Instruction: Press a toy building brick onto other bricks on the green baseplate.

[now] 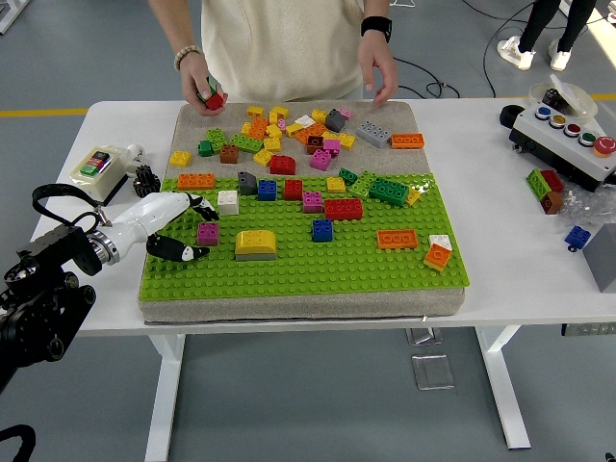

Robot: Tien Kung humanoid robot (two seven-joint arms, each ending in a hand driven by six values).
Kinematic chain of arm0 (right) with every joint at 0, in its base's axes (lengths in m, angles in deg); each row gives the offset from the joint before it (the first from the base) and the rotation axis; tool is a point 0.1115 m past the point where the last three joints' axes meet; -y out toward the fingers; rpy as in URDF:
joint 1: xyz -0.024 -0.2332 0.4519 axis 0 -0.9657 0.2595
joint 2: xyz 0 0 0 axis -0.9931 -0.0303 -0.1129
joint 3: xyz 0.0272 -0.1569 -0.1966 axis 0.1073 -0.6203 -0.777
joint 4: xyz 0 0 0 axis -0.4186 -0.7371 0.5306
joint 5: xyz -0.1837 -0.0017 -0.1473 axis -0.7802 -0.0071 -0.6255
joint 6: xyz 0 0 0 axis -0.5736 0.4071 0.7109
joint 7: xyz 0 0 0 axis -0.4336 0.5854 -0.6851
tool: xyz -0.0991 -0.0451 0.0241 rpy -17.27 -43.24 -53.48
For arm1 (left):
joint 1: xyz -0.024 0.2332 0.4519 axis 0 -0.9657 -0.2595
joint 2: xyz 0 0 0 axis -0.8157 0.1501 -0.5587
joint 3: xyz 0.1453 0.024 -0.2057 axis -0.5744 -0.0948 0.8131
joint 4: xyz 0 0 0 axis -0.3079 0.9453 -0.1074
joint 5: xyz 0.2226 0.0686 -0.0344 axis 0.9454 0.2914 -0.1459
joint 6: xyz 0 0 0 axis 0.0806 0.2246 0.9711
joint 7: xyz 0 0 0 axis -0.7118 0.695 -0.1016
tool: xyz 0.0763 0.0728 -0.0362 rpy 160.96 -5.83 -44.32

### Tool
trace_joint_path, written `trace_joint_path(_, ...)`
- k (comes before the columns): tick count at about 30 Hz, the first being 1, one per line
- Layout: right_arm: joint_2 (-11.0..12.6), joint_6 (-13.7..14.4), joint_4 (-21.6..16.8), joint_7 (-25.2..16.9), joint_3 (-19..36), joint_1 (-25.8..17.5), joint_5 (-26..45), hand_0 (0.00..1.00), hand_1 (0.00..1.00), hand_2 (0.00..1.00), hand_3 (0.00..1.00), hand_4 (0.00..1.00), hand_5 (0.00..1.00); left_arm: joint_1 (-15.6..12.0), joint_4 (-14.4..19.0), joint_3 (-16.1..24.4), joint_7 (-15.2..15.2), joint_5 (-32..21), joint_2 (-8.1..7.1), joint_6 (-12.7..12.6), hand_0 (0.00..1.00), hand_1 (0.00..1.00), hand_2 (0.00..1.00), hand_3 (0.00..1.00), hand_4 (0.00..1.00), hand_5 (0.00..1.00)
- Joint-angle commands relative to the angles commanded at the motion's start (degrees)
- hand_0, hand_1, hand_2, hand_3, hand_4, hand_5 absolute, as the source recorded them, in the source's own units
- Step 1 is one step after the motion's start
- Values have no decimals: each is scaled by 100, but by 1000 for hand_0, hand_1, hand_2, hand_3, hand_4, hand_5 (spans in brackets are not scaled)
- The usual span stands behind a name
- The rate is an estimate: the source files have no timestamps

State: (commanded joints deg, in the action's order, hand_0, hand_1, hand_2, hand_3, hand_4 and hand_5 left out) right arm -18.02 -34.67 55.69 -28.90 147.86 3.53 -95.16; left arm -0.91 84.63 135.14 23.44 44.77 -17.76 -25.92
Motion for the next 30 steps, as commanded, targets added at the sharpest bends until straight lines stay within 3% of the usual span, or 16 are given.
trace_joint_path(30, -6, 0, 0, -1, 13, 5, 14, 739, 654, 706, 590, 914, 498, 52, -87, -38, 23, 0, 37, -212, 749, 627, 581, 545, 689, 86)
